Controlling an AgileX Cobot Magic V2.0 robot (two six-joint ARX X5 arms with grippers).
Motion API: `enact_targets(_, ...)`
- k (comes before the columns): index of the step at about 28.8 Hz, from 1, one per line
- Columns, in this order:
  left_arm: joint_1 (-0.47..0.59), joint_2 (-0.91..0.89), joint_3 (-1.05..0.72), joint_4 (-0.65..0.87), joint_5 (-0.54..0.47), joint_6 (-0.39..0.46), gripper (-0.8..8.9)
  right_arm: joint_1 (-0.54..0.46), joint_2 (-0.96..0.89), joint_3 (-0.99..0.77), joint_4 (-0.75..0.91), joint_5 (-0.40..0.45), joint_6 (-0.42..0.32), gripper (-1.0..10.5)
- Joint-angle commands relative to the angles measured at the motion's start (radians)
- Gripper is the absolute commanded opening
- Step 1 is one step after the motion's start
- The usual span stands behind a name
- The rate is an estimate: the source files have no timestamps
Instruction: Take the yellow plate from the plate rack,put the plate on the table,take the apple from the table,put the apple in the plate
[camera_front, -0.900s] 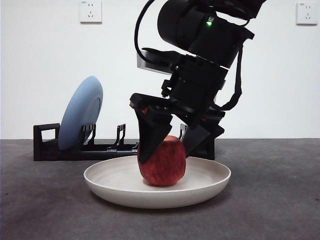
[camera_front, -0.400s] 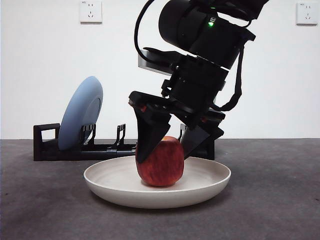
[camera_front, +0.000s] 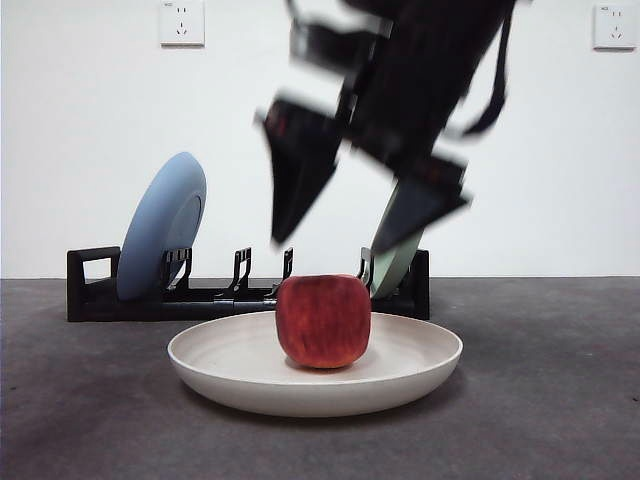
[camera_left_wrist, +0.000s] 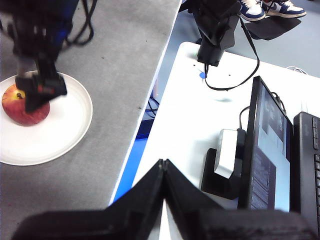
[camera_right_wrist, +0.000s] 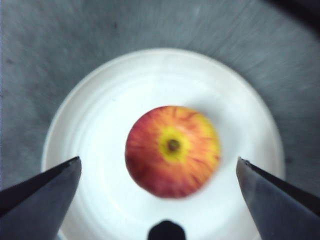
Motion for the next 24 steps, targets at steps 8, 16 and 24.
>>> enact_targets(8,0.002,-0.002,-0.002,0.001,0.002,0.019,-0.07,0.002,-0.326,0.136,-0.363,0.045,-0.005,5.6)
enact_targets(16,0.002,-0.002,-0.002,0.001,0.002,0.019,-0.07,0.002,-0.539,0.267,-0.657,0.044,0.026,3.4)
enact_targets(24,0.002,-0.002,-0.002,0.001,-0.001,0.018,-0.07,0.003,-0.669,0.29,-0.882,-0.002,0.035,-0.1)
